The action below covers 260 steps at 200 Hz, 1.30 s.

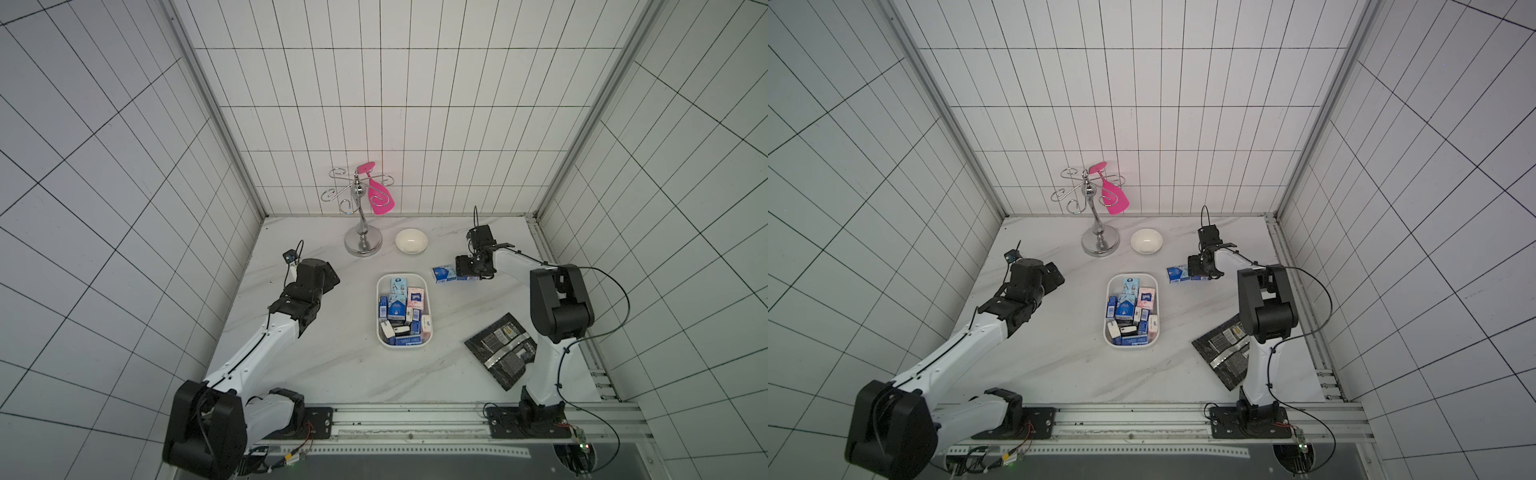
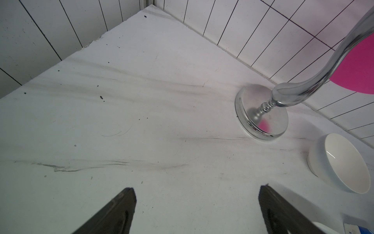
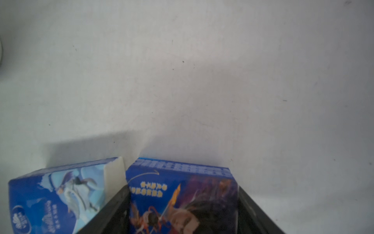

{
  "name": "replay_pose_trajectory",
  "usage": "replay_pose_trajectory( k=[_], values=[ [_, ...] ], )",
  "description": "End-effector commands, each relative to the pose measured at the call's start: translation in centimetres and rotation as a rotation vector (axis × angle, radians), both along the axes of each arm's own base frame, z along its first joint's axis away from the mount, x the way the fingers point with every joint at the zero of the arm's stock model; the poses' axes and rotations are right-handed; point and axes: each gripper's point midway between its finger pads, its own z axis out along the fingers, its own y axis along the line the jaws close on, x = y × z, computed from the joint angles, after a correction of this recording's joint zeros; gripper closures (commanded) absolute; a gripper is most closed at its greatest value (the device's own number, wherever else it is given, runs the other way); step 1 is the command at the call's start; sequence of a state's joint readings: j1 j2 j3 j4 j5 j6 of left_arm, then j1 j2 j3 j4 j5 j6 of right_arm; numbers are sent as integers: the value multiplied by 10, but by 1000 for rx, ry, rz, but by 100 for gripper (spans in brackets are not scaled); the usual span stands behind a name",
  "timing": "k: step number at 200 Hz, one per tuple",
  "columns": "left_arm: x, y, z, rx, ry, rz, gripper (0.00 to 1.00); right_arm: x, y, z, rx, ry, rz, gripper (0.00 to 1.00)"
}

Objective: Take the pocket tissues out of the storage box
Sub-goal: Place the pocket tissues at the center of the board.

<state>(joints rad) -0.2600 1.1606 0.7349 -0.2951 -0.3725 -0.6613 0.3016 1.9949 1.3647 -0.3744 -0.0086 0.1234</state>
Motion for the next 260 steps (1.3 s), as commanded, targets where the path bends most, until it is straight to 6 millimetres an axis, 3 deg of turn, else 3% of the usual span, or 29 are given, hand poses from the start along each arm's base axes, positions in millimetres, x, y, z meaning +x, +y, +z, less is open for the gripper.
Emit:
replay_pose_trajectory(
  k=[1,145,209,237,260],
  values=[
    [2,-1,8,6,-24,-8,2,2,6,4,-18,12,46,24],
    [2,-1,3,2,-15,-7,2,-12,36,3,72,70,152,22],
    [1,0,4,4,-18,-7,2,-7,29,-4,37,75,122,18],
    [1,0,3,4,-17,-6,2,-6,25,12,26,35,109,16],
    [2,-1,2,4,-14,-10,2,-9,25,44,3,-40,112,14]
  ],
)
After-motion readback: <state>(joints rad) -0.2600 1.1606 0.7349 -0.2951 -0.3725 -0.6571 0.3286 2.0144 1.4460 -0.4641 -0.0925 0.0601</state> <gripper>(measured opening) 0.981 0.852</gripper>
